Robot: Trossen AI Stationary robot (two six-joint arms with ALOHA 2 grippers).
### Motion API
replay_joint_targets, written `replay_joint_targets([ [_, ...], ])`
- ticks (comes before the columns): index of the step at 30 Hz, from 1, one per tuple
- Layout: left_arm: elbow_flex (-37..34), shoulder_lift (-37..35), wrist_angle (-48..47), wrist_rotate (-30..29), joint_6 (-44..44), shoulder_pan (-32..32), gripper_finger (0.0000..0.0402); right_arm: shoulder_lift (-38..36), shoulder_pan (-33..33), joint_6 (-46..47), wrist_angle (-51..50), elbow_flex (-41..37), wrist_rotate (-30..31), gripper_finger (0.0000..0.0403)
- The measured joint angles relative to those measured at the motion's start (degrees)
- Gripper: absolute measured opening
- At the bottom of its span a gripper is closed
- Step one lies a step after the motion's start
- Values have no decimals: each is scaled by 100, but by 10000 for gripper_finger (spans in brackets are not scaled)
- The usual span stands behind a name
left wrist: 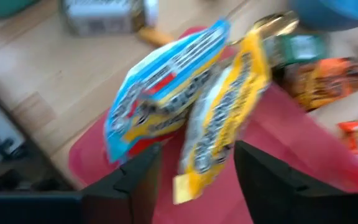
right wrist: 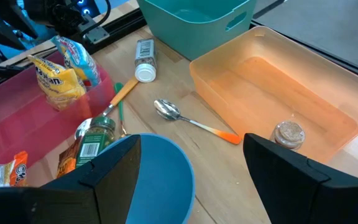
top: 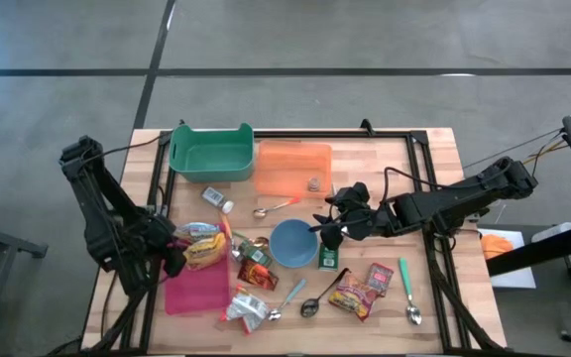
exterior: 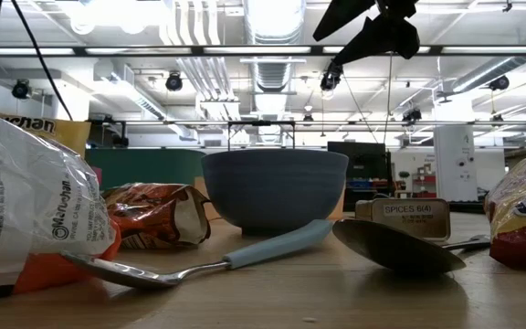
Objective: Pick & Place Food Item
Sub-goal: Put the blue spoon into the green bin
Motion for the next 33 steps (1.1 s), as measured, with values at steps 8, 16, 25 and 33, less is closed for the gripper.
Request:
replay_joint_targets([
  [8,87,21,862,-467,932,137,140,0,0,1,3,0,-114,281],
  [16,82,87,844,-476,821,414,114,0,-2,2,-81,-2,-555,280],
  [25,69,-3,843,-371,758,476,113,0,-55,220,-195,-2,-535,280],
  [33,73,-70,955,-501,1215,487,113,0,-72,370,-188,-2,-707,280],
])
